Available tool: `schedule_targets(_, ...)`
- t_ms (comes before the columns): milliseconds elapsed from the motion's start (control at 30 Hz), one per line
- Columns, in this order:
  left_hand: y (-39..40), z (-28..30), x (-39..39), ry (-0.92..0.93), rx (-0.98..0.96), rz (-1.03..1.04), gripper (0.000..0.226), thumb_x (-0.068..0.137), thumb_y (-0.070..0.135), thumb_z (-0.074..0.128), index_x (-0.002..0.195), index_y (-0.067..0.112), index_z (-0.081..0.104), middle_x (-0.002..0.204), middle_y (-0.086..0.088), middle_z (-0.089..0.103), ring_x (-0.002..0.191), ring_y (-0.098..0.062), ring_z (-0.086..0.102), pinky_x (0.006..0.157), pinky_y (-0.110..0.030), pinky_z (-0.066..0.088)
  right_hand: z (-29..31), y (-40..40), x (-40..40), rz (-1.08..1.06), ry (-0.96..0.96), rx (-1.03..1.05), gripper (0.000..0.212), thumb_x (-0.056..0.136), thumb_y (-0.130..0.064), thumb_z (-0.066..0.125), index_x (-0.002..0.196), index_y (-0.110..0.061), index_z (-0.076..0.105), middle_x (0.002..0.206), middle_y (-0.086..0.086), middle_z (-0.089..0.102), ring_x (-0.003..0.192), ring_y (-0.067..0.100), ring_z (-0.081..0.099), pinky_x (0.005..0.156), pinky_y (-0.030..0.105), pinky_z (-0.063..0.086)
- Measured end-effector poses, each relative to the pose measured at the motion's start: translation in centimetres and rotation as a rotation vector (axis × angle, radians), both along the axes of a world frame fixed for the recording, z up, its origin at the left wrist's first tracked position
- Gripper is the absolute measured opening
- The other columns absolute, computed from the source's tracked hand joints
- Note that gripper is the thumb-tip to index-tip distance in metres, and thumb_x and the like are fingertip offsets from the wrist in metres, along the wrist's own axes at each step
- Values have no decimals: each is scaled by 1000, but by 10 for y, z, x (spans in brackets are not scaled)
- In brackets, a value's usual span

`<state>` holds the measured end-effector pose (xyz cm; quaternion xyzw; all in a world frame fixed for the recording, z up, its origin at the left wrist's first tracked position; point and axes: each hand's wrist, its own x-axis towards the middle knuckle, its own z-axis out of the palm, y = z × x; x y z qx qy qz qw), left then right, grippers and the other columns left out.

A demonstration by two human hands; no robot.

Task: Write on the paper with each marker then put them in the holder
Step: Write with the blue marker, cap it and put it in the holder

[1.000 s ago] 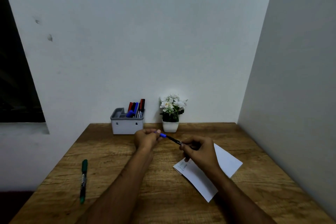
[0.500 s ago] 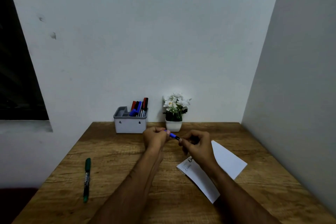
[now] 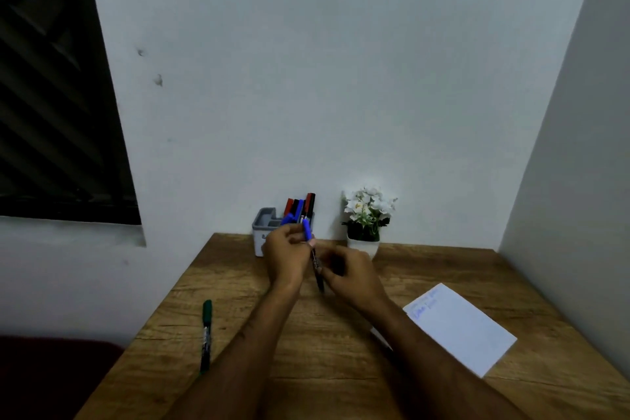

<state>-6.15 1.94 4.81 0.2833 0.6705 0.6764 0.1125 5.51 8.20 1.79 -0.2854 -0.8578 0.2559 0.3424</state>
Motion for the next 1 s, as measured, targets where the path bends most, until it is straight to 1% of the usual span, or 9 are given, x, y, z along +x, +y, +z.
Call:
schedule_targets(100,-7,6,-21,140,3,27,33,75,5,81,106,10,71,88,3,72,83,-8,68,78,-28,60,6,-4,-26,12,-104,77,14,92,-18,68,102,-17,77,92,-5,75,81,5,67,73,20,52)
schedule_targets(233,-14,15,-50,261,0,93,27,72,9,85,97,12,73,80,8,71,75,-1,67,70,-19,56,19,-11,-60,48,-148,101,22,94,-19,65,113,-13,75,99,1,76,86,10,68,83,29,58)
schedule_targets(333,-15,27,-73,286,5,125,26,70,10,87,91,13,72,76,10,69,74,-2,68,68,-16,56,30,-10,-84,32,-114,102,27,97,-17,64,122,-11,73,109,4,76,95,12,69,85,19,51)
schedule_targets(433,-14,42,-94,296,25,144,26,67,10,89,83,16,69,70,12,66,68,1,65,65,-17,54,40,-6,-103,2,-80,134,22,98,-15,64,116,-9,74,109,7,77,92,11,66,69,1,35)
schedule_targets(667,5,61,-125,307,68,162,26,67,9,88,83,10,69,70,8,66,66,-1,64,65,-13,51,49,11,-133,-48,-51,183,23,96,-9,58,112,-8,75,104,7,77,94,17,69,61,-1,32)
schedule_targets(800,20,56,-133,297,53,147,26,69,9,87,87,10,68,73,6,66,68,-2,63,64,-11,49,45,17,-142,-44,-40,170,29,98,-11,59,123,-9,73,115,5,76,103,16,69,83,8,40)
schedule_targets(867,27,49,-136,285,16,136,25,70,9,86,88,10,68,74,7,66,67,0,62,63,-8,46,43,18,-145,-35,-48,168,29,99,-11,60,126,-9,72,116,5,76,101,12,68,86,9,42)
schedule_targets(933,30,39,-138,264,-43,127,22,72,8,85,88,10,69,73,9,65,67,0,62,59,-5,44,40,19,-146,-30,-47,184,26,98,-10,61,121,-9,74,110,5,77,89,5,63,78,-2,37)
schedule_targets(1000,32,27,-140,253,-86,130,17,75,6,82,87,10,70,70,8,65,70,-6,67,61,-11,51,38,19,-146,-30,-46,196,23,97,-9,62,116,-10,75,104,4,78,81,0,55,67,-4,33)
